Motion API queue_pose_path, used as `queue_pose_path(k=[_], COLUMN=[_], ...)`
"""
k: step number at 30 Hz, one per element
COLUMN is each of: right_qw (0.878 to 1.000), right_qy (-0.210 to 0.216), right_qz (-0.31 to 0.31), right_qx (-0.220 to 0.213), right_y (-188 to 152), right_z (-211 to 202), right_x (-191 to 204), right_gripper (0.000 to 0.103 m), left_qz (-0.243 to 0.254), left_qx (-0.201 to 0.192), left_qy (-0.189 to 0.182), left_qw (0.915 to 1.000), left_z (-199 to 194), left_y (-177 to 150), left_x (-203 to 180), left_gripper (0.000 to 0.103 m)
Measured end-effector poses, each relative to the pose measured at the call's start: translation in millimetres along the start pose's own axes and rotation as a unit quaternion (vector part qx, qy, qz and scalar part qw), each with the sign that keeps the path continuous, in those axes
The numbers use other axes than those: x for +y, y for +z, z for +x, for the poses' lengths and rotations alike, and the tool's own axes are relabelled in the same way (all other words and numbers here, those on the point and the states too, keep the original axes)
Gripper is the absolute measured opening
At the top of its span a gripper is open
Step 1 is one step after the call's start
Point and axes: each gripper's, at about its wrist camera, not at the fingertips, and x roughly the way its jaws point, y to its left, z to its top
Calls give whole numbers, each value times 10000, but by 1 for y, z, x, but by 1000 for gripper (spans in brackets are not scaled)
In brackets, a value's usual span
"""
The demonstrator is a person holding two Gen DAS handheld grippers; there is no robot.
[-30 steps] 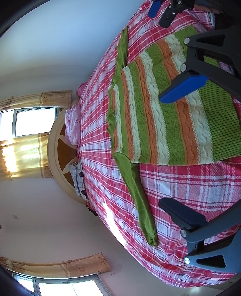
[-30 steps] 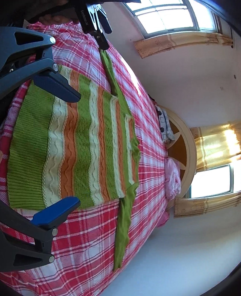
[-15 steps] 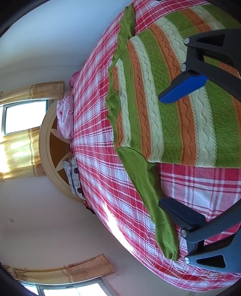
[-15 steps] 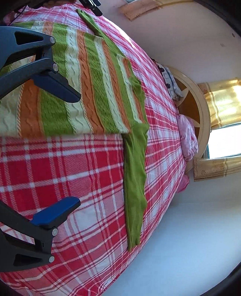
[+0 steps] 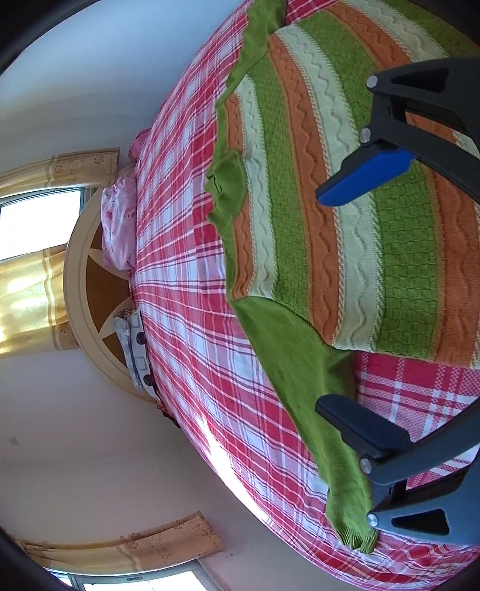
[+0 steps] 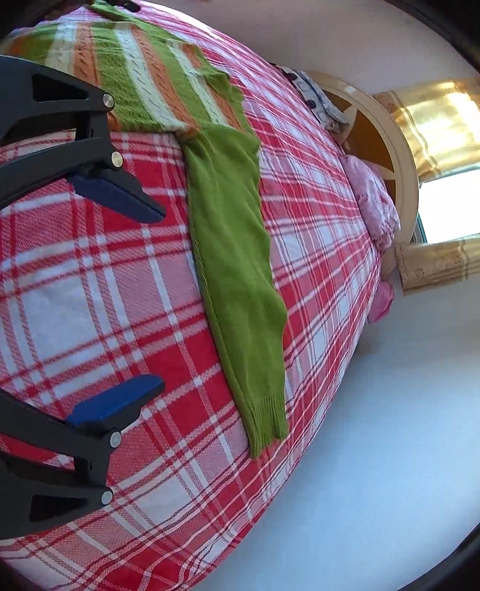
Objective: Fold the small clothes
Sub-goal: 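Move the right gripper to the sleeve cuff and close on it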
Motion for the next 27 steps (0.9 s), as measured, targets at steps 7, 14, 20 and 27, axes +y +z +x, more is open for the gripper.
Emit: queue_pose_path(k=[7, 14, 20, 27], right_qw=[9949, 9864, 9775, 9719], right_qy=[28, 66, 116, 55], right_qz=[997, 1631, 2100, 2355], right_qx=[113, 193, 156, 43], right_y=[32, 51, 66, 77], right_z=[30, 58, 79, 97], right_x=[-67, -106, -128, -140], right_gripper=[61, 52, 46, 20], left_qz=[-165, -176, -180, -268], left_qx=[234, 360, 451, 520], left_qy=[56, 128, 110, 66], left_qw=[9996, 9991, 9988, 9983], left_z=[27, 41, 48, 52], left_y=[-3, -4, -7, -9], left_x=[4, 3, 4, 6], left_gripper=[103, 103, 103, 103])
